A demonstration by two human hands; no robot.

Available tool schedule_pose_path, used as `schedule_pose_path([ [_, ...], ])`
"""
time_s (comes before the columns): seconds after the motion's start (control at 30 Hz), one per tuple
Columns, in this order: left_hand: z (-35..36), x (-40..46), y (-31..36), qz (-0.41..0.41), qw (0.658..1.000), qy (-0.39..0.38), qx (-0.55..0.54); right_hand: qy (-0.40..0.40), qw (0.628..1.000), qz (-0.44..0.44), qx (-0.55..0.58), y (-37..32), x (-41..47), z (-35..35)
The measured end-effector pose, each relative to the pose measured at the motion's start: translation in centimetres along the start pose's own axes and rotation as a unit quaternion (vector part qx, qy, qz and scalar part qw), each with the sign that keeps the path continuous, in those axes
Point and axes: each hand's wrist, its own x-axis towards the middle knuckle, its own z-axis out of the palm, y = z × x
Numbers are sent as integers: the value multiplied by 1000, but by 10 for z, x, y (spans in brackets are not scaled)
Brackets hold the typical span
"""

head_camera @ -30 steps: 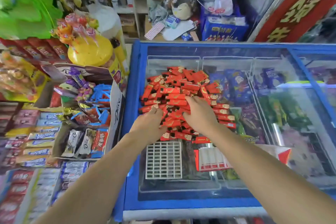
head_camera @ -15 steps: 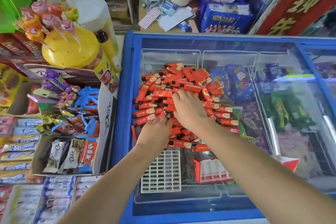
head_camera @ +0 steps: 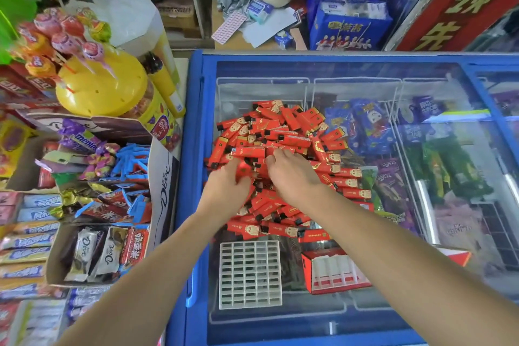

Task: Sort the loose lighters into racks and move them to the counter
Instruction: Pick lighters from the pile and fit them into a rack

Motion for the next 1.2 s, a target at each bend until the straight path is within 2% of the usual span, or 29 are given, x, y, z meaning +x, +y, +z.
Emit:
schedule_pose_path([
  [0.07,-8,14,5,-42,997,39,-60,-3,1000,13,15,2,-3,2],
  [0.17,-15,32,6,-38,997,64,-1,-8,997,40,71,8,-8,0],
  [0.23,-14,43,5,6,996,72,58,-6,994,43,98,13,-12,1],
  [0.37,-12,56,6,70,977,3,199,25,996,23,83,17,-20,14],
  [0.47,-10,63,8,84,953,-36,290,33,994,23,102,15,-21,17],
  [0.53,-6,69,7,100,933,-35,343,29,986,47,157,17,-20,18],
  [0.6,-3,74,7,118,922,-22,368,11,961,89,261,20,-21,15],
  [0.67,0,76,11,140,910,-11,389,-22,900,145,411,25,-24,9],
  [0.7,0,76,13,146,904,-6,402,-32,849,174,498,29,-26,6],
  [0.77,-1,77,15,158,891,-3,426,-35,724,230,650,36,-28,2],
  [0.83,-3,79,14,176,876,-2,450,-15,587,262,766,40,-28,-1],
  [0.87,-5,80,13,191,868,2,458,0,530,267,805,42,-28,-1],
  [0.9,-6,81,11,205,863,5,461,11,489,266,830,45,-28,-1],
  [0.93,-7,81,11,215,865,6,453,18,468,260,844,47,-28,1],
  [0.97,-8,81,9,220,873,4,436,21,469,255,845,50,-27,2],
  [1.0,-9,81,9,225,884,1,409,23,491,259,831,52,-26,4],
  [1.1,-9,78,11,209,932,-27,295,49,602,321,730,55,-22,5],
  [1.2,-5,75,16,152,975,-31,159,65,697,311,643,55,-17,6],
])
